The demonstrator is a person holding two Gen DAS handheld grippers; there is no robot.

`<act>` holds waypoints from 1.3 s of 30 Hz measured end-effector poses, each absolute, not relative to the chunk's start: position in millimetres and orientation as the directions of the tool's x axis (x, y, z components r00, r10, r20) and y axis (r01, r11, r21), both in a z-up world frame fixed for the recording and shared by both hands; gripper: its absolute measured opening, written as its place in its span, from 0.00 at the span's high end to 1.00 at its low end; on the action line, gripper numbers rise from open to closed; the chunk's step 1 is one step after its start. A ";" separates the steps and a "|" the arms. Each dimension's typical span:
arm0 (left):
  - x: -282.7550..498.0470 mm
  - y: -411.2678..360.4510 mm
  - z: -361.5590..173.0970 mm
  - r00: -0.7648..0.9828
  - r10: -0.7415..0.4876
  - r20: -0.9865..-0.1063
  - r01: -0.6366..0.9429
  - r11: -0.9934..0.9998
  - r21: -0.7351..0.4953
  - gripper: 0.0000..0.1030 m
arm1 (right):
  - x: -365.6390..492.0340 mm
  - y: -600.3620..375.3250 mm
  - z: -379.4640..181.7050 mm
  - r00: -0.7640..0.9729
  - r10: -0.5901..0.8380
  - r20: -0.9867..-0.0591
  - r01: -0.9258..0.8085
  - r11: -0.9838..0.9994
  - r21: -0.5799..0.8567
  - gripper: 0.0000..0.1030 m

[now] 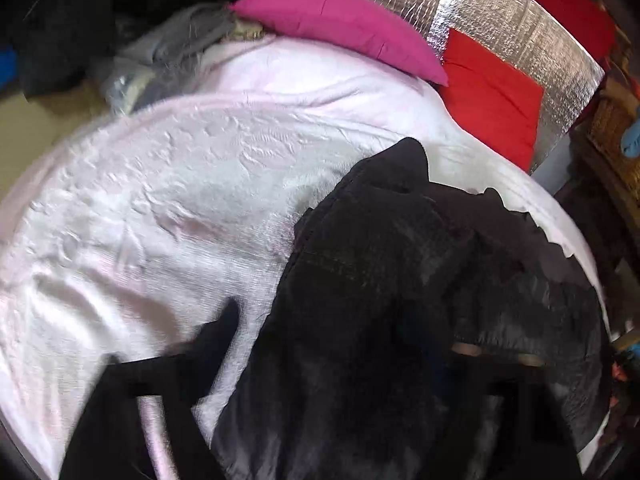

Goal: Fold large clothes

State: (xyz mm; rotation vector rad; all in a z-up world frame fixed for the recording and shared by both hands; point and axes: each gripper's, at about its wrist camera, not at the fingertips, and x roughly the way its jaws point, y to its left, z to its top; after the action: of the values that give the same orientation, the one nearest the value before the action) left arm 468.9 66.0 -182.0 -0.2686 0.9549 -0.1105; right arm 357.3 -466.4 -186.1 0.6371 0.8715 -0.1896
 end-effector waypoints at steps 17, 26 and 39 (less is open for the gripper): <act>490.1 65.7 -190.8 0.542 -0.235 -0.807 -0.128 0.926 -0.355 0.39 | 370.6 -487.5 -183.4 0.654 0.125 -0.746 0.405 0.775 0.485 0.57; 500.7 51.1 -188.8 0.555 -0.243 -0.796 -0.127 0.921 -0.369 0.34 | 407.5 -491.2 -172.2 0.711 0.083 -0.698 0.397 0.772 0.496 0.30; 502.8 43.7 -195.7 0.562 -0.179 -0.807 -0.113 0.950 -0.289 0.34 | 428.4 -472.5 -173.7 0.682 -0.009 -0.731 0.406 0.837 0.368 0.78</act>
State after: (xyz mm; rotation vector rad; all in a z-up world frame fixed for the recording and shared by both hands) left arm 502.8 43.7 -195.7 -0.3268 0.9778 -0.0393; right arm 428.4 -472.5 -173.7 0.5427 0.7934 -0.2460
